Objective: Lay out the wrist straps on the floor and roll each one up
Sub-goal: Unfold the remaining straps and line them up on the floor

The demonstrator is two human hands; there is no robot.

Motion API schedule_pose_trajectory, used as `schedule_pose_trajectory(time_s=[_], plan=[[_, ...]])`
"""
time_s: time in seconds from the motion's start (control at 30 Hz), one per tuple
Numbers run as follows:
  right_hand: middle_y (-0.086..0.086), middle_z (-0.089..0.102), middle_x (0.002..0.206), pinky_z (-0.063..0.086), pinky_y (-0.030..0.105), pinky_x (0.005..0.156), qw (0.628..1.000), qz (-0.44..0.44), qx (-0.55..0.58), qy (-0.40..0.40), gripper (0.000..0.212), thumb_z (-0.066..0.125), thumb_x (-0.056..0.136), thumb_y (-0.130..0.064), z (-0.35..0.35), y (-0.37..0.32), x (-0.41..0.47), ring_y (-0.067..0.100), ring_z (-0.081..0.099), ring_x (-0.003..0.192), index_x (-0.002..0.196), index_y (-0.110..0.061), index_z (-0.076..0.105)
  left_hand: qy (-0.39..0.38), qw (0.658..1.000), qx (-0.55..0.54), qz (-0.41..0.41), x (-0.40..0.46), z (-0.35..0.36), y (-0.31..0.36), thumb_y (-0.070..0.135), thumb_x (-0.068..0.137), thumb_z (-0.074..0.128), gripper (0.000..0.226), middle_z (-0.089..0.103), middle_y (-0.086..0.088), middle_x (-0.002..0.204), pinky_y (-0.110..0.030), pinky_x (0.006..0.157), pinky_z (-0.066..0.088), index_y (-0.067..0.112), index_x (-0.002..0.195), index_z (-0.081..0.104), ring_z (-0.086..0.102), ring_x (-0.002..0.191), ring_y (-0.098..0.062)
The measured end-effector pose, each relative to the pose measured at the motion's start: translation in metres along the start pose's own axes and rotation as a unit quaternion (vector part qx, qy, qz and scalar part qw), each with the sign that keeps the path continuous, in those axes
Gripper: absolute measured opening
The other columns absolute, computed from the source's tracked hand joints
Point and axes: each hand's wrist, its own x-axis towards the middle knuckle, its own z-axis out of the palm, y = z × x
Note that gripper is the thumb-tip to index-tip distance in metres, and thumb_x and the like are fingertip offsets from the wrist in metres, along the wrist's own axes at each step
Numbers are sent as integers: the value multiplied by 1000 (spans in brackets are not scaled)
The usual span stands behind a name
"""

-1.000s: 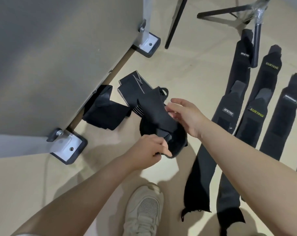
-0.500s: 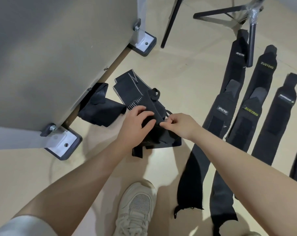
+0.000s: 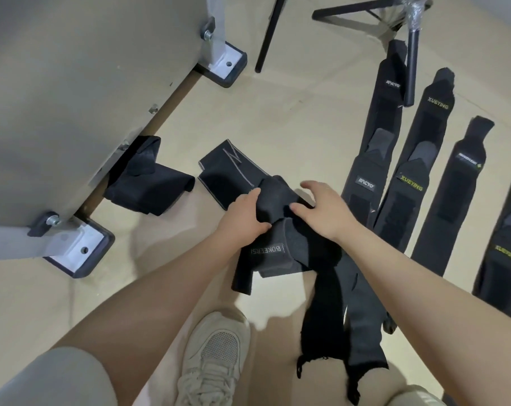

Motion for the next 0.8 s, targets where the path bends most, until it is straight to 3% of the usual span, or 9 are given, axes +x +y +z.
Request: schedule_pose_trajectory(time_s=[0.1,0.2,0.27,0.37,0.43,0.5,0.57,0.67,0.8], plan=[[10,49,138,37,34,101,998,-12,47,-34,59,60,90,-28,10,-16,11,28,45,126,142,-12,36,20,999,-20,21,3,0,-5,17,77,70,79,41,-7,140,-42,104,37,23,145,31,41,128,-27],[8,64,111,44,32,87,998,-34,61,-3,28,60,90,-22,7,-21,13,28,57,106,116,-11,57,42,996,-21,74,-4,2,-10,9,78,67,78,38,-5,141,-37,104,38,20,146,30,42,127,-22],[5,65,95,43,33,81,985,-56,161,19,5,60,89,-16,-4,-20,5,25,58,93,94,-15,61,69,994,-53,71,-8,3,-9,12,79,70,81,38,-1,140,-33,100,41,20,147,26,46,120,-18],[3,56,105,39,32,93,958,-66,268,77,20,62,87,-9,-26,-12,-13,17,52,102,77,-25,57,85,989,-120,7,-1,0,-7,22,82,72,71,50,4,128,-25,88,42,21,143,35,52,100,-14],[-7,45,126,29,24,102,936,-57,336,92,21,62,87,-6,-40,-3,-20,9,40,123,76,-23,58,83,990,-113,-6,6,-2,-3,24,82,71,56,59,2,122,-24,86,42,20,133,47,55,95,-14],[-17,39,134,28,22,102,897,-38,436,63,16,58,89,-4,-48,5,-22,3,34,130,79,-16,61,73,994,-77,-6,11,-2,3,25,82,72,53,57,1,117,-27,87,42,20,130,49,55,97,-17],[-14,56,120,35,22,94,867,-2,496,42,10,54,93,-5,-50,13,-22,1,49,113,87,-8,61,35,998,-50,-9,14,-1,8,23,83,70,48,54,3,101,-28,85,41,21,126,49,53,94,-17],[1,66,85,48,29,82,890,21,454,43,14,53,95,-12,-46,21,-20,12,61,82,83,-6,56,5,1000,-2,-17,13,-3,10,21,85,66,20,59,-1,85,-32,74,45,18,101,53,54,80,-19],[5,59,89,45,31,79,901,42,429,55,15,52,97,-20,-42,29,-20,16,56,86,86,-10,52,170,985,9,-30,8,-32,9,18,90,57,22,62,-8,101,-37,79,46,14,111,52,57,94,-27]])
